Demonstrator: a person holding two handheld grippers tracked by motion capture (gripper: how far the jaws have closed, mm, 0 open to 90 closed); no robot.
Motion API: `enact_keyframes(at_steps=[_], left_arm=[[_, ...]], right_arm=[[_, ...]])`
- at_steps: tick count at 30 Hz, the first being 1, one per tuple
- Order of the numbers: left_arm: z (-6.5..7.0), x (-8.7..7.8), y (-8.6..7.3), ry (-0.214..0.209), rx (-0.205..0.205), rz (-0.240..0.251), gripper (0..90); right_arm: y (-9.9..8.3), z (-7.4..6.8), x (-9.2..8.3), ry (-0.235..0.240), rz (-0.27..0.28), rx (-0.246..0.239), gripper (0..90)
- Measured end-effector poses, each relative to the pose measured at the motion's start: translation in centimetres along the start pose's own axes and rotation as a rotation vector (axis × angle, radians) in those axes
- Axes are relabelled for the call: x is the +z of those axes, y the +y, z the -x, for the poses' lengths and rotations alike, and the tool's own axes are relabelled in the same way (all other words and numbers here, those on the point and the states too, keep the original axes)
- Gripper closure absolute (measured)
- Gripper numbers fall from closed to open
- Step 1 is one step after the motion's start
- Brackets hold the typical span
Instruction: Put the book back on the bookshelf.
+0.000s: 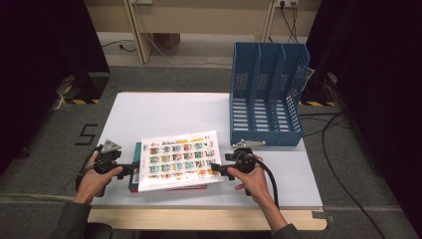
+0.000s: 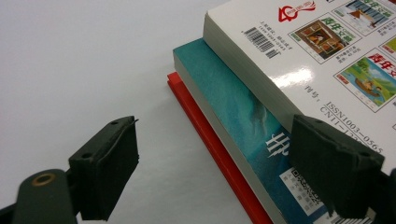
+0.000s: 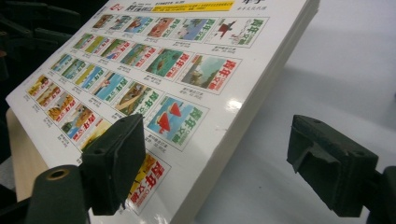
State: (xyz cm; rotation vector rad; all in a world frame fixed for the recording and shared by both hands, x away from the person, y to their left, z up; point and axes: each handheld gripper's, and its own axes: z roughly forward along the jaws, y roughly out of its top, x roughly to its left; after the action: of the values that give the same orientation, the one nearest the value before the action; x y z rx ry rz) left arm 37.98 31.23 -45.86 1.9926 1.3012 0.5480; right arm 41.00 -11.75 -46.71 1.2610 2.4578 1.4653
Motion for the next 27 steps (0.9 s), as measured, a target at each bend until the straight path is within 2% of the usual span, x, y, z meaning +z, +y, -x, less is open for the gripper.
enact_keyframes(at_steps=[5, 11, 12, 13, 14, 18, 19, 22, 24, 25, 26, 27], left_arm=[[0.1, 0.0, 0.0, 0.004, 0.007, -0.002, 15.3], [0.1, 0.0, 0.0, 0.002, 0.004, -0.001, 15.4], [0.1, 0.0, 0.0, 0.002, 0.003, 0.000, 15.3], [0.1, 0.0, 0.0, 0.001, 0.002, 0.000, 15.5], [0.1, 0.0, 0.0, 0.001, 0.002, 0.000, 15.6], [0.0, 0.0, 0.0, -0.006, -0.005, 0.001, 15.6], [0.0, 0.0, -0.1, -0.008, -0.005, 0.001, 15.7], [0.0, 0.0, -0.1, -0.013, -0.008, 0.002, 16.3], [0.0, 0.0, -0.1, -0.018, -0.014, 0.001, 18.0], [0.0, 0.0, -0.1, -0.035, -0.023, -0.001, 20.0], [0.0, 0.0, -0.1, -0.035, -0.023, -0.001, 23.4], [-0.1, 0.0, -0.1, -0.054, -0.032, -0.001, 23.4]], right_arm=[[0.1, 0.3, 0.6, 0.034, -0.012, 0.028, 17.2], [0.3, 0.0, 1.7, 0.079, -0.035, 0.046, 15.5], [0.3, 0.0, 1.9, 0.089, -0.039, 0.049, 15.4], [0.3, 0.1, 2.3, 0.113, -0.042, 0.072, 15.3], [0.3, 0.1, 2.3, 0.113, -0.042, 0.072, 15.3], [0.5, 0.0, 3.3, 0.168, -0.059, 0.098, 14.9], [0.5, -0.1, 3.5, 0.170, -0.065, 0.105, 14.2], [0.9, -0.3, 3.6, 0.163, -0.080, 0.087, 14.8], [1.0, -0.2, 3.5, 0.162, -0.079, 0.089, 17.8], [1.1, -0.2, 3.2, 0.156, -0.065, 0.098, 23.3], [1.1, -0.2, 3.2, 0.156, -0.065, 0.098, 23.3], [1.2, -0.2, 3.0, 0.152, -0.057, 0.095, 26.6]])
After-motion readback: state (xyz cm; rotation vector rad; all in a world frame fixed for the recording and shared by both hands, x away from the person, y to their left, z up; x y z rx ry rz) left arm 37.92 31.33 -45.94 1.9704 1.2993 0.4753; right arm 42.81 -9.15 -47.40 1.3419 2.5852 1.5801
